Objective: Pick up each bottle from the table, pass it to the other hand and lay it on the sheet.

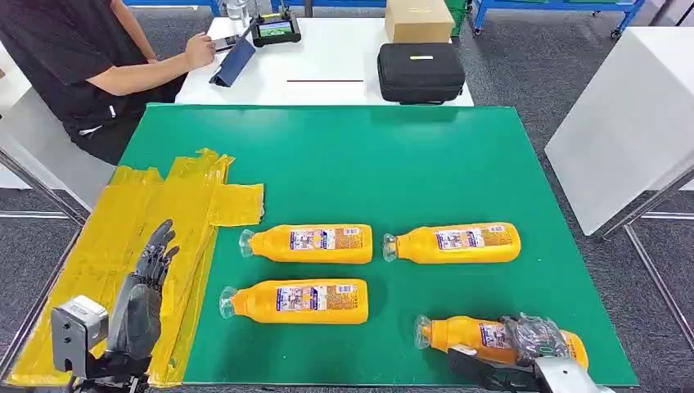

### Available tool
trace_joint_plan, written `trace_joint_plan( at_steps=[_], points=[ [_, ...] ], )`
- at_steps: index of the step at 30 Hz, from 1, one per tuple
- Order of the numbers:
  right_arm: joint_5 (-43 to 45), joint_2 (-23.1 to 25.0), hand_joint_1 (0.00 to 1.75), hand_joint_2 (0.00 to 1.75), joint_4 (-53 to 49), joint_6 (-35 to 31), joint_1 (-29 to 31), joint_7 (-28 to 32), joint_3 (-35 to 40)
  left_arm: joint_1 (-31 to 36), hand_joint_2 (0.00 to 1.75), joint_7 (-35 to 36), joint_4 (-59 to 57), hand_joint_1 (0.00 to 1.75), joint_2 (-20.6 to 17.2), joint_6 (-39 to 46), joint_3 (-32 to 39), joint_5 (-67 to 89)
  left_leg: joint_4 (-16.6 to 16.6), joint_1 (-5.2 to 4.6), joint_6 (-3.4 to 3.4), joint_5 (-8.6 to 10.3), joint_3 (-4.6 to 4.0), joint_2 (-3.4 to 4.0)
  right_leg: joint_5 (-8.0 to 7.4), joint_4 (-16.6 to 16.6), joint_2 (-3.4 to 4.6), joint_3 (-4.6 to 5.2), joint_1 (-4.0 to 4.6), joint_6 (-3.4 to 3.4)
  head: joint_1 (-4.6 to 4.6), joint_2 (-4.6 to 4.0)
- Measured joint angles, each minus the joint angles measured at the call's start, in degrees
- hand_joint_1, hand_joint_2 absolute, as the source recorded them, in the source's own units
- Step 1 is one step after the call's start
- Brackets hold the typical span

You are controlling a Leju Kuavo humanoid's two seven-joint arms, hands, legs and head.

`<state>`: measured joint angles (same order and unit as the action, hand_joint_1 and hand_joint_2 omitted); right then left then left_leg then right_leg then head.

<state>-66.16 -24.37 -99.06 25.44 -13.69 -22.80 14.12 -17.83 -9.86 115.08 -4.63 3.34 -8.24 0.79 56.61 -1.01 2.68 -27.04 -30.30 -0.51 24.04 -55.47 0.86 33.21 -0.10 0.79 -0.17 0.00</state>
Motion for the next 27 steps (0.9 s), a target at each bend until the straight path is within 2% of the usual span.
trace_joint_plan(
  at_steps=[2, 7, 12, 16, 17, 19, 21, 27],
  points=[
    [0.97, 1.03, 1.75, 1.75, -0.24, -0.26, -0.15, 0.48, -0.70, 0.00, 0.00, 0.04, 0.00, 0.00, 0.20, -0.31, 0.33, 0.48, 0.00, 0.00, 0.00, 0.00, 0.00, 0.01, 0.00, 0.00, 0.00, 0.00, 0.00, 0.00, 0.00, 0.00],
    [17.12, 5.47, 1.75, 1.75, -1.84, -2.56, -1.35, 6.80, -5.86, -0.24, 0.00, 0.83, 0.13, 0.00, 1.01, -0.41, 1.42, -0.29, 0.00, 0.03, 0.00, -0.04, -0.04, 0.05, 0.00, 0.00, 0.07, 0.03, 0.00, 0.00, 0.02, 0.00],
    [21.05, 8.15, 1.75, 1.75, -3.45, -2.65, -2.02, 8.02, -8.02, -0.48, 0.00, 0.96, 0.37, 0.00, 1.66, -0.44, 2.01, -0.92, -0.01, 0.06, -0.01, -0.02, -0.06, 0.02, 0.01, -0.01, 0.03, 0.05, 0.02, -0.01, 0.00, 0.00],
    [40.73, 9.90, 1.75, 1.75, -5.76, -3.56, -2.65, 14.32, -9.66, -0.79, 0.00, 0.22, 0.70, 0.00, 1.92, -0.96, 2.42, -4.32, -0.01, 0.05, -0.01, -0.03, -0.10, 0.04, -0.01, -0.01, 0.06, 0.08, 0.00, -0.03, -0.02, 0.00],
    [46.47, 10.27, 1.75, 1.75, -6.87, -3.61, -2.66, 16.05, -9.88, -0.89, 1.75, -0.15, 0.85, 0.00, 1.94, -1.09, 2.51, -5.07, -0.01, 0.05, -0.01, -0.02, -0.12, 0.04, -0.01, -0.01, 0.05, 0.10, 0.00, -0.03, -0.02, 0.00],
    [54.35, 10.56, 1.75, 1.75, -9.01, -3.93, -2.28, 18.76, -10.27, -0.97, 1.75, -0.74, 1.09, 0.00, 1.97, -1.66, 2.60, -6.52, -0.01, 0.05, -0.01, -0.01, -0.13, 0.02, -0.01, -0.01, 0.03, 0.10, 0.01, -0.02, 0.02, 0.00],
    [58.32, 10.75, 1.75, 1.75, -10.89, -4.59, -1.56, 20.55, -10.29, -0.95, 1.75, -1.07, 1.31, 0.00, 1.97, -2.45, 2.60, -8.22, -0.01, 0.05, -0.01, -0.01, -0.14, 0.03, -0.01, -0.02, 0.03, 0.10, 0.00, -0.02, 0.00, 0.00],
    [58.82, 11.95, 1.75, 1.75, -14.33, -7.69, 2.32, 21.86, -9.29, 0.26, 1.75, -1.22, 1.57, 0.00, 1.88, -6.32, 2.14, -14.75, -0.01, 0.03, 0.00, 0.00, -0.12, 0.04, -0.01, -0.02, 0.03, 0.10, 0.00, -0.02, 0.00, 0.00]
  ],
)
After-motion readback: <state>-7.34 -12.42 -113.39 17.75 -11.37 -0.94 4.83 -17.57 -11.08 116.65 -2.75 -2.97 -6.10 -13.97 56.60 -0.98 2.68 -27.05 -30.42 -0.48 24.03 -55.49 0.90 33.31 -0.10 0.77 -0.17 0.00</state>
